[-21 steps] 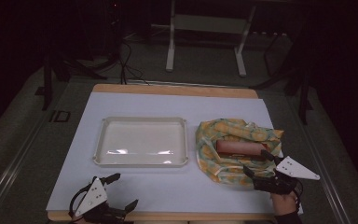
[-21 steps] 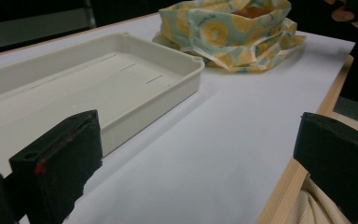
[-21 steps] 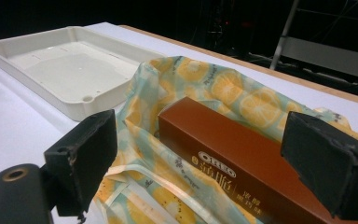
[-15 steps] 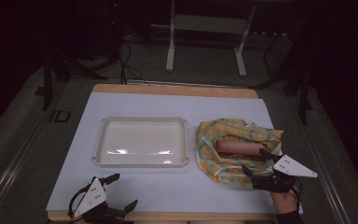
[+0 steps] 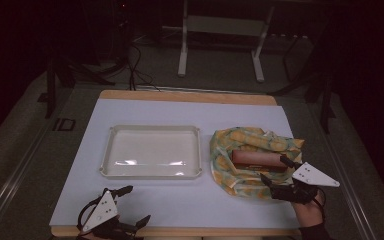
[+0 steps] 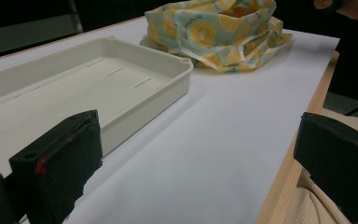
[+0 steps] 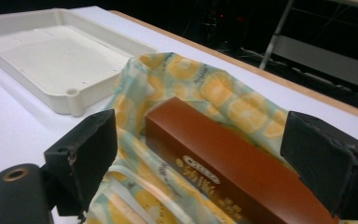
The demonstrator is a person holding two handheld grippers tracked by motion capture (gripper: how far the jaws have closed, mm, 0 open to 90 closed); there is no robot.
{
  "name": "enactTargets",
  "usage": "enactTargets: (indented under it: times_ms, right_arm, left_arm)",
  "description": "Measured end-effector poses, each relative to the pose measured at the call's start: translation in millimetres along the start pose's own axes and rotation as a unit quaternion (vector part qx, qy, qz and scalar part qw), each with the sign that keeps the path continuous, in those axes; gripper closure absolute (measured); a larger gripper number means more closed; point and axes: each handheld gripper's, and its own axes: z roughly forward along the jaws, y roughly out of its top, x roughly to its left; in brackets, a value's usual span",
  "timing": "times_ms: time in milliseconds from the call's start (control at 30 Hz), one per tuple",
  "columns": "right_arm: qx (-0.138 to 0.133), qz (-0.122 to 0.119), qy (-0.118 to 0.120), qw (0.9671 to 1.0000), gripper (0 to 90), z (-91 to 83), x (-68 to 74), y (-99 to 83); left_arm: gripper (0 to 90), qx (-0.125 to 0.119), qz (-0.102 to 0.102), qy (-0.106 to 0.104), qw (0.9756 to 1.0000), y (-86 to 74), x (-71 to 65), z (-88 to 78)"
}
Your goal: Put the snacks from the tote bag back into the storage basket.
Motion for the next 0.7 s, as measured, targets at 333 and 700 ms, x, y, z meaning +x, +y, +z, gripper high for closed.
enactTargets:
  times_ms: [333,700]
  right_arm:
    - [0.008,-0.039,0.031,0.9987,13.2,-8.9,-11.8,11.4]
    - [0.019,-0.024,0.045,0.9985,13.3,-15.0,-41.7,27.4]
  left_arm:
    - [1.4,0.004,0.005,-0.004,1.0000,-0.3,0.1,1.6]
    - [1.3,0.004,0.002,-0.009,0.9999,-0.8,0.6,2.2]
